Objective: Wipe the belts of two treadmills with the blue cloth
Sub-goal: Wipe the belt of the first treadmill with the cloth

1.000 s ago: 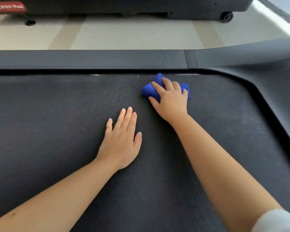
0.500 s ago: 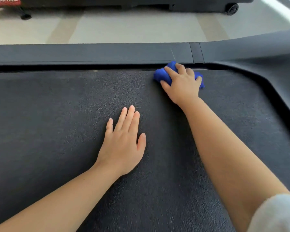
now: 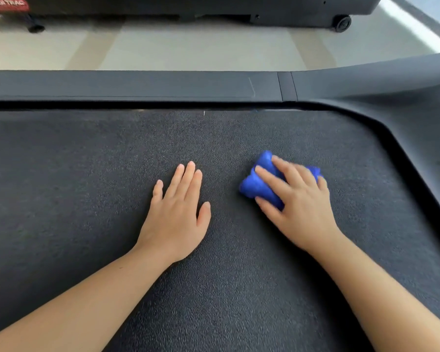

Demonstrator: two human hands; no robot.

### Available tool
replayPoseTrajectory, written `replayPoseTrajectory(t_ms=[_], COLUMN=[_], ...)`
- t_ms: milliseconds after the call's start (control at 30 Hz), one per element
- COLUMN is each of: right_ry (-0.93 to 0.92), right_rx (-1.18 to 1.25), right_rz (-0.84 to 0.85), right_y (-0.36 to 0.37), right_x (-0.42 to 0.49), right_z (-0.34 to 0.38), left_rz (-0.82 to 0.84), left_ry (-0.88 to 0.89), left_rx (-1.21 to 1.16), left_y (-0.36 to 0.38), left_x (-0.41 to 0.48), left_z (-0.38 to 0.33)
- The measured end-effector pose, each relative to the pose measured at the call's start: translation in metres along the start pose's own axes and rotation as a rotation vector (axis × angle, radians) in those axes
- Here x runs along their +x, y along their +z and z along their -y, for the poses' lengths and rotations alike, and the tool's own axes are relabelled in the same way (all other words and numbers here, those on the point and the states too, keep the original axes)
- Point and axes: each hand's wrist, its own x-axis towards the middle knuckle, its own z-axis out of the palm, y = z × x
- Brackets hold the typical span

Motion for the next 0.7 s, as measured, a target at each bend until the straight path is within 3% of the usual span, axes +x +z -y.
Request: replayPoseTrajectory(t_ms=[133,200,300,467,567,700], right_ry=[0.31,0.377,0.368,0.255,0.256,0.26], right_rx=[-0.076,-0.097,-0.084,-0.072,-0.069,-0.081], right_rz=[0.08,0.144,0.152,-0.065,-0.053,-0.017], right_y=[0.022,0.023,0.022,-0.001,-0.012,-0.013], right_x=[0.078,0.108,0.11,-0.001,-0.049,-0.047], right_z=[-0.029,-0.046,-0.05,-0.028,-0.02,-0.019], left_rz=[0.029,0.035,0.038,0.066,0.049,0.065], left_ry=[-0.008,0.001,-0.005,-0.013,-0.032,-0.132], left_rx=[0.023,0.027,0.018,0.011,0.009,0.081], left_y=[-0.001,-0.001,-0.002,-0.004,-0.005,-0.006], left_x=[0.0,-0.001,-0.002,-0.001,-0.003,0.006], left_z=[0.002,0.001,0.002,0.001,-0.002,-0.032])
